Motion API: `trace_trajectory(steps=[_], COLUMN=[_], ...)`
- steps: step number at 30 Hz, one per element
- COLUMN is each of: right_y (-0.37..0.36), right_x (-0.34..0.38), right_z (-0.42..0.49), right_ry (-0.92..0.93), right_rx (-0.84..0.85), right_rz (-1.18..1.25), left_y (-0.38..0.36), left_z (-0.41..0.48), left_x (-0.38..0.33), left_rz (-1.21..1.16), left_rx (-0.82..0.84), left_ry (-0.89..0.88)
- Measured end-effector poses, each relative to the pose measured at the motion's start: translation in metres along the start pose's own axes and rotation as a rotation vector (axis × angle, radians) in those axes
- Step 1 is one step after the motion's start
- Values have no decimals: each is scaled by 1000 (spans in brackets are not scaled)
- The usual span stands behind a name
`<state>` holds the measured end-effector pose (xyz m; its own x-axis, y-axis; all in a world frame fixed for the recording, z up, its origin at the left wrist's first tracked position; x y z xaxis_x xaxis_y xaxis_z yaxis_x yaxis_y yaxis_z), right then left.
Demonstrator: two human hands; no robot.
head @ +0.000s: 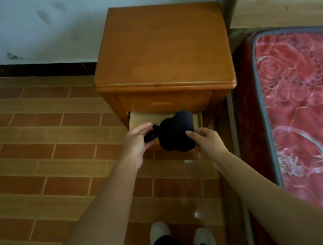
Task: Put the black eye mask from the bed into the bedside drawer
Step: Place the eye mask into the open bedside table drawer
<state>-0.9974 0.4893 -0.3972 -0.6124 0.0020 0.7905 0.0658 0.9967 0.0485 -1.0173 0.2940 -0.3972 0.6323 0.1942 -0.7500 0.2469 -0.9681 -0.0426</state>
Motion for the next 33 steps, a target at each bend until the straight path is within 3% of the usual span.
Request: trace_trajectory(steps=[13, 21, 24, 30, 33], right_y=[-30, -40, -43, -42, -40], right_x=[-100, -113, -113, -118, -122], right_z=[192, 260, 272, 285, 289], right_ry=[-62, -136, -120, -111, -119], right_rx=[-82, -34, -60, -102, -129], right_rz=[-40, -47, -112, -236, -290], left_y=[-2, -23, -8, 27, 21], left_z=[188, 229, 221, 166, 161], left_x=[77, 83, 67, -6, -25], left_rz=[173, 504, 620, 770, 918], left_rx=[-5, 82, -33, -565, -624], left_ry=[-85, -214, -413, -1077, -1175])
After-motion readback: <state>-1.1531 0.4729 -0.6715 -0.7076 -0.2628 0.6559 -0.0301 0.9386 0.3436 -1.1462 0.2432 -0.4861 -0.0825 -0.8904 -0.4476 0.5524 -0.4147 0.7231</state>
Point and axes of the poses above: each hand's wrist, its own z-axis towards the middle knuckle, its own y-axis out of the back of the hand, x = y × z, the point moved 6 cm from there along z, towards the middle knuckle
